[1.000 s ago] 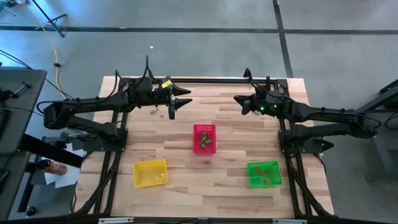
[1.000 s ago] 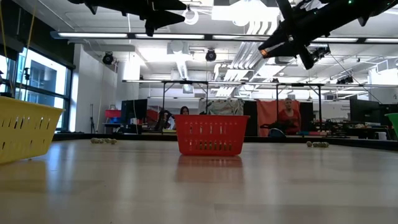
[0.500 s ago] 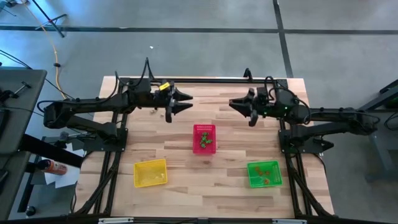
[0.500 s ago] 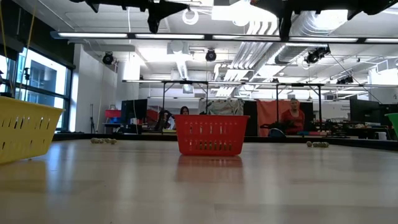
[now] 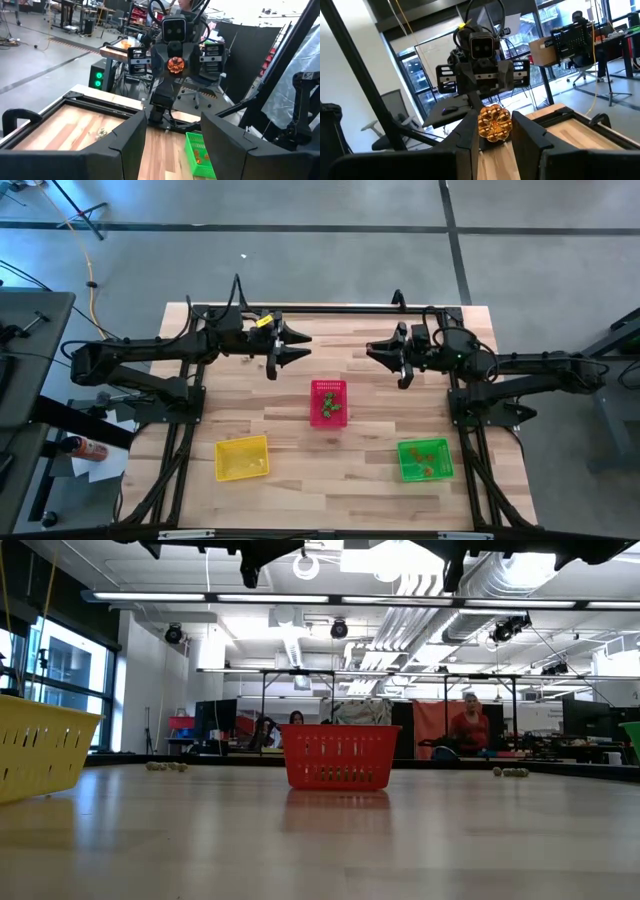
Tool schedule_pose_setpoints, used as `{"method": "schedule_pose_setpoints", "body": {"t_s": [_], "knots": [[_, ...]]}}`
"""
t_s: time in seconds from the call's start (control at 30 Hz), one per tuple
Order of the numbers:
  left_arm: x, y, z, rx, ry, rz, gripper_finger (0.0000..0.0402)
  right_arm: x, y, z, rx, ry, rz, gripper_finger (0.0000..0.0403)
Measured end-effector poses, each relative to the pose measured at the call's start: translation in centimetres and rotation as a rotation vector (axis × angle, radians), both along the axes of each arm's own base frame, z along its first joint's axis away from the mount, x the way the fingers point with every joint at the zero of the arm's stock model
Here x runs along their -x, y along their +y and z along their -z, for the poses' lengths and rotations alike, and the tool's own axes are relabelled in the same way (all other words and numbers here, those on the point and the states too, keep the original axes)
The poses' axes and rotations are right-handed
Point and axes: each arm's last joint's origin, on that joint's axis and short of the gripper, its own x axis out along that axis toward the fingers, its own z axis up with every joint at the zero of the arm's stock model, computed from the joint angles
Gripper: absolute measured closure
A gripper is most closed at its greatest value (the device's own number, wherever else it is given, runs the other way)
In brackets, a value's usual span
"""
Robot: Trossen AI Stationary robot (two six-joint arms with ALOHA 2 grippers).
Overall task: Sort Halloween decoration
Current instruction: Put the orange pumpkin toy into the green bin
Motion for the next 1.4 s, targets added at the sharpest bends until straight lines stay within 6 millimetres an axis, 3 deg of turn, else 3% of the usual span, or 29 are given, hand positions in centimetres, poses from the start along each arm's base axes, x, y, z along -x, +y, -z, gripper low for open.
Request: {"method": "schedule_pose_setpoints", "body": {"t_s": [0.17,0.37,0.5,0.7,0.87,1.07,1.2,1.4], "knots": [[0.0,0.0,0.1,0.004,0.012,0.000,0.0225,0.0,0.2,0.0,-0.068,-0.003,-0.068,0.0329],[0.0,0.0,0.1,0.005,0.015,0.000,0.0225,0.0,2.0,0.7,-0.367,0.117,-0.433,0.0329],[0.0,0.0,0.1,0.005,0.015,-0.001,0.0225,0.2,4.6,1.9,-0.642,0.338,-0.617,0.0329],[0.0,0.0,0.2,0.006,0.018,-0.001,0.0225,1.9,10.5,3.9,-0.933,0.722,-0.728,0.0329],[0.0,0.0,0.3,0.006,0.032,-0.003,0.0225,4.6,14.4,5.9,-1.115,0.970,-0.491,0.0329],[0.0,0.0,0.6,-0.044,0.057,-0.002,0.0225,7.2,15.6,9.3,-1.309,1.164,0.043,0.0329],[0.0,0.1,0.6,-0.044,0.064,-0.005,0.0225,7.6,15.9,10.9,-1.334,1.328,0.196,0.0329],[0.0,0.1,0.7,-0.044,0.067,-0.005,0.0225,6.6,16.2,12.6,-1.321,1.389,0.309,0.0329]]}}
